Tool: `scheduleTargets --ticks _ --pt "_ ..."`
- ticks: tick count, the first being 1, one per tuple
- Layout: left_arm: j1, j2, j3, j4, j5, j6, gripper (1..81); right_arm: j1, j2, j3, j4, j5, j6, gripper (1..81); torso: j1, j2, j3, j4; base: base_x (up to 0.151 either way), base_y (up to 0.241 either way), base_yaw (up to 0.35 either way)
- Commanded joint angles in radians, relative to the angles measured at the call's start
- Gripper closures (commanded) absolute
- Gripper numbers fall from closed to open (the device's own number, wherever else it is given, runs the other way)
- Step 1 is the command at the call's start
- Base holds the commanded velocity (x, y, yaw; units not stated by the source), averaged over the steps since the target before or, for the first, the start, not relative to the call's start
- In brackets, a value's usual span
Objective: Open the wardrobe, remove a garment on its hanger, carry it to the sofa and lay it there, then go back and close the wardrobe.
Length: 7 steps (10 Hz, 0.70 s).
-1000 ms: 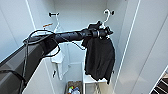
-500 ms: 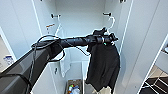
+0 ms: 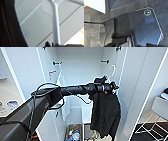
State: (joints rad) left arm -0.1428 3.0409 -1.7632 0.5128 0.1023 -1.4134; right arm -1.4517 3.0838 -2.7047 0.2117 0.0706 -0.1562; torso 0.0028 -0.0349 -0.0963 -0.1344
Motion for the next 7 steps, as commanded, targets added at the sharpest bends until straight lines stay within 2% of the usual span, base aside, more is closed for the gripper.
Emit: scheduleTargets --ticks 1,5,7 --pt "-0.172 -0.005 0.013 0.047 -0.026 0.025 81.1 0.052 0.006 0.005 0.005 -0.054 0.000 1.0 0.000 0.000 0.000 0.000 -0.133 0.000 0.000" --pt "-0.166 -0.022 0.040 0.047 -0.027 0.025 81.1 0.050 0.008 0.005 0.005 -0.054 0.000 1.0 0.000 0.000 0.000 0.000 -0.103 0.000 0.000" --pt "-0.149 -0.035 0.083 0.070 -0.021 0.027 81.1 0.050 0.008 0.005 0.005 -0.052 0.000 1.0 -0.001 -0.001 0.000 0.000 0.000 0.000 0.000"
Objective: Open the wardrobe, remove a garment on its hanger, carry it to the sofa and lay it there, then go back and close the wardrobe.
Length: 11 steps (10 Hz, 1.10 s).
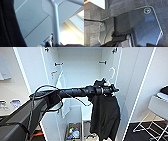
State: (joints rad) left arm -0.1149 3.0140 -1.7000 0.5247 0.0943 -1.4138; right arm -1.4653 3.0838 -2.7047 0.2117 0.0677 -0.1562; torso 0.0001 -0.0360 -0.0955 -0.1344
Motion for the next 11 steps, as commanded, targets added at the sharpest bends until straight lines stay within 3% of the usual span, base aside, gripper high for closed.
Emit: scheduleTargets --ticks 1,9,11 --pt "-0.160 -0.019 0.063 0.089 -0.010 0.026 81.1 0.064 0.008 0.005 0.006 -0.049 0.000 1.0 0.000 0.000 0.000 0.000 0.000 0.000 0.000" --pt "-0.001 -0.180 0.370 0.196 -0.031 0.024 81.1 0.061 0.006 0.005 0.009 -0.048 0.001 1.0 0.001 0.000 0.000 0.000 0.000 0.000 0.000" --pt "-0.001 -0.228 0.375 0.195 -0.109 0.023 81.1 0.061 0.006 0.005 0.009 -0.048 0.001 1.0 0.002 0.000 0.000 0.000 0.000 0.000 0.000"
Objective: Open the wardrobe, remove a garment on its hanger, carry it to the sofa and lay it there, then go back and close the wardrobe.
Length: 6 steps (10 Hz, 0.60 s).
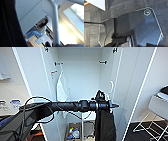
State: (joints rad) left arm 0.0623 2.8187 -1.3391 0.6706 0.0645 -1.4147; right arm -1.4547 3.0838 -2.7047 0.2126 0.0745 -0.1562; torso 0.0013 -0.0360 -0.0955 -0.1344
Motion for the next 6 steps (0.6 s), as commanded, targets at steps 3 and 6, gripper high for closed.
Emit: scheduleTargets --ticks 3,6 --pt "-0.178 -0.073 0.020 0.043 -0.114 0.022 81.1 0.050 0.005 0.005 0.010 -0.055 0.001 1.0 0.000 0.000 0.000 0.000 0.000 0.000 0.000" --pt "-0.174 -0.093 0.020 0.038 -0.129 0.019 81.1 0.050 0.006 0.005 0.010 -0.055 0.001 1.0 0.000 0.000 0.000 0.000 0.000 0.000 0.000"
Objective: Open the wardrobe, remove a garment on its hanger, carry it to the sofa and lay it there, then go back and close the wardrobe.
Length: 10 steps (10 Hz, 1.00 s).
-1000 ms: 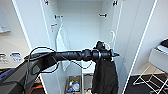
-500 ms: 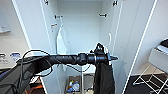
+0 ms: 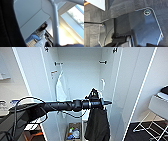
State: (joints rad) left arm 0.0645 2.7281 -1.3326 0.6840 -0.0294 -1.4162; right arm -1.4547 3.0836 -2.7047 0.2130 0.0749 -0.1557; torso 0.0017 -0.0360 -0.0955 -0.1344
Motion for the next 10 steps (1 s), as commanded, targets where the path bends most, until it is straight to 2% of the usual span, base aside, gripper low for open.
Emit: scheduleTargets --ticks 1,3,5,8,10 --pt "-0.176 -0.005 0.010 0.025 -0.041 0.017 81.1 0.050 0.006 0.005 0.009 -0.055 0.001 1.0 0.000 0.000 0.000 0.000 0.000 0.000 0.000" --pt "-0.176 -0.010 0.012 0.025 -0.047 0.017 81.1 0.050 0.006 0.005 0.009 -0.055 0.001 1.0 0.000 0.000 0.000 0.000 0.000 0.000 0.000" --pt "-0.162 -0.019 0.009 0.025 -0.090 0.014 81.1 0.049 0.008 0.007 0.009 -0.055 0.001 1.0 0.000 0.000 0.000 0.000 0.000 0.000 0.000" --pt "-0.150 -0.025 0.006 0.023 -0.093 0.013 81.1 0.049 0.008 0.005 0.008 -0.055 0.001 1.0 0.000 0.000 0.000 0.000 0.000 0.000 0.000" --pt "-0.150 -0.028 0.003 0.025 -0.093 0.014 81.1 0.049 0.006 0.005 0.009 -0.047 0.001 1.0 0.000 0.000 0.000 0.000 0.000 0.000 -0.167"
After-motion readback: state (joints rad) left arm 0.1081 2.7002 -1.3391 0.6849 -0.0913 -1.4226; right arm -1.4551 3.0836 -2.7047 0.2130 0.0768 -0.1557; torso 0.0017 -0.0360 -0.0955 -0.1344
